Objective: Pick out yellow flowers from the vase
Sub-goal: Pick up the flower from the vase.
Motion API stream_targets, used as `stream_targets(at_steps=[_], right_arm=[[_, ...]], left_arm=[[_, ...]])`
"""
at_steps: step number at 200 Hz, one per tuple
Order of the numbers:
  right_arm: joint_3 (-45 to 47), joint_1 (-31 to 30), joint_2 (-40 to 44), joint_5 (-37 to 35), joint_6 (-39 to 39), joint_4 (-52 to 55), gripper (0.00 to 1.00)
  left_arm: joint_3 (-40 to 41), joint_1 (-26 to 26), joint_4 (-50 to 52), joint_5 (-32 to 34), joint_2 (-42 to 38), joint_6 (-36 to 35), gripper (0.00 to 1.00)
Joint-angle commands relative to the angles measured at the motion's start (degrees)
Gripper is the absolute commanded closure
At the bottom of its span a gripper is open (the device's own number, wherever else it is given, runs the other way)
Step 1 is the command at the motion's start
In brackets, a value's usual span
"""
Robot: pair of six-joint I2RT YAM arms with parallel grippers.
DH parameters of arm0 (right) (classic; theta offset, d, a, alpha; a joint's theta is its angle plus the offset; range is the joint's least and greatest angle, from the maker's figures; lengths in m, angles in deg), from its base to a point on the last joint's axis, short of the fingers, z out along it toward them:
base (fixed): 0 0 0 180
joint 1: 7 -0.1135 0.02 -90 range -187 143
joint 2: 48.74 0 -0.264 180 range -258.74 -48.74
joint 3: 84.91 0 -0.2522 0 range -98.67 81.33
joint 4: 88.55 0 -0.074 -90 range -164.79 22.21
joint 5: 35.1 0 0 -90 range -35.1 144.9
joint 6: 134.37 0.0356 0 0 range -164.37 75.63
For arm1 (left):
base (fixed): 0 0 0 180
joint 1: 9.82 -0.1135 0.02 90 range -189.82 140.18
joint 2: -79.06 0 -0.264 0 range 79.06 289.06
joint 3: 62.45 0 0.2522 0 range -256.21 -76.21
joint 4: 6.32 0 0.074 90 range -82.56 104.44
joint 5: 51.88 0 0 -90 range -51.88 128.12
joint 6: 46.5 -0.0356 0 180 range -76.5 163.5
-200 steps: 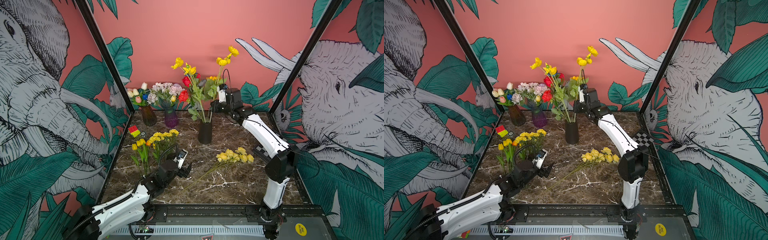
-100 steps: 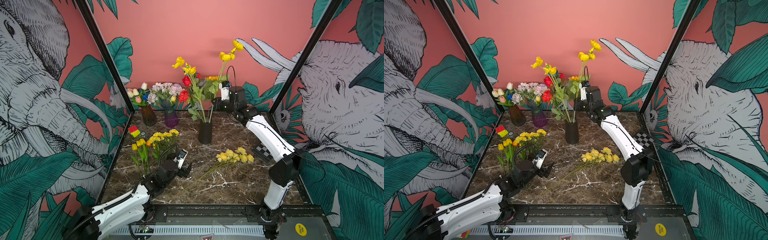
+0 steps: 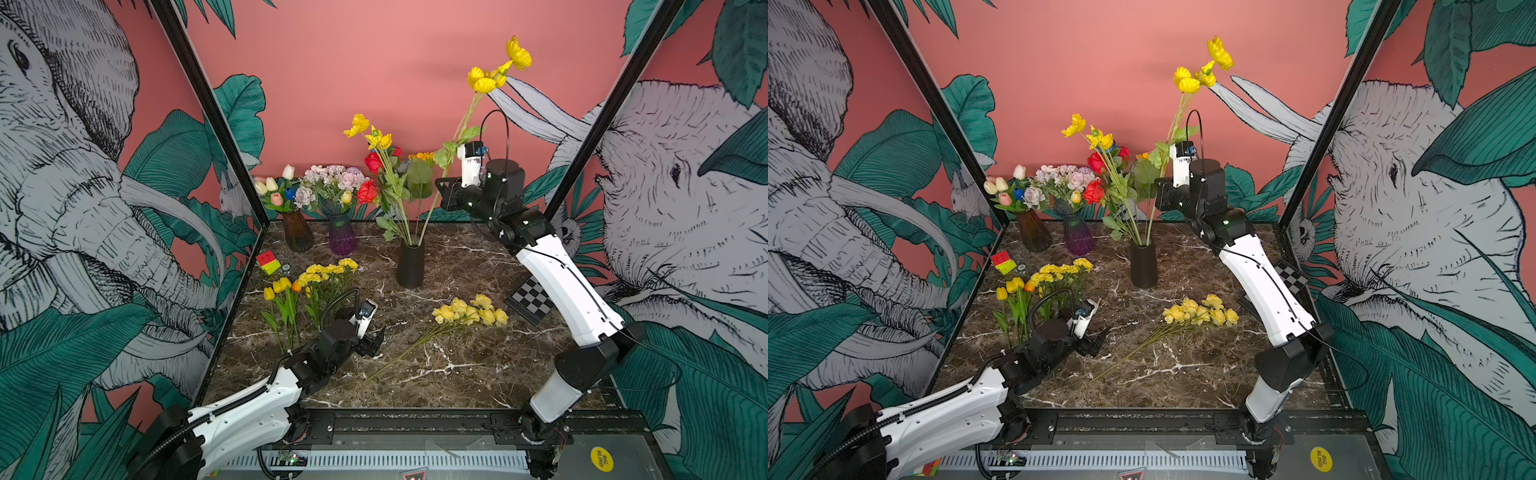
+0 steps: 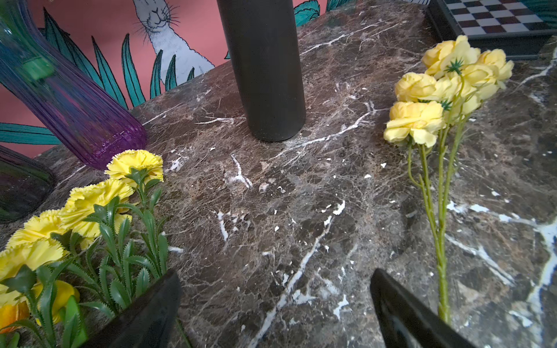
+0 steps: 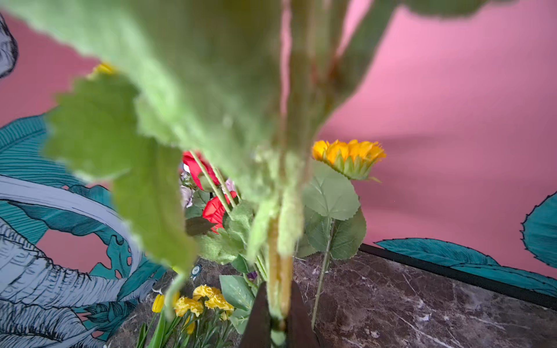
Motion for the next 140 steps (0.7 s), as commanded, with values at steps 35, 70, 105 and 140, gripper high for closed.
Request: stream_targets(at_steps=[35, 70, 105, 140], right_arm=[[3.20, 0.13, 10.72, -2.26, 1.04, -2.50, 1.00], [12.85, 0.14, 19.85, -4.22, 3.13, -5.18, 1.00], [30.73, 0.14, 32.47, -6.49, 8.72, -9.57, 1.00], [46.50, 0.17, 41.36, -7.43, 12.66, -12.26, 1.00]], left_arm=[[-0.89, -0.17, -2.03, -0.57, 0.40, -0.07, 0.01], [-0.54, -0.19, -2.97, -0.97, 0.23, 0.24, 0.01], [0.32, -0.19, -4.19, -0.83, -0.55, 0.23, 0.01], [-0.15, -0.19, -5.12, -2.72, -0.69, -1.65, 0.01]])
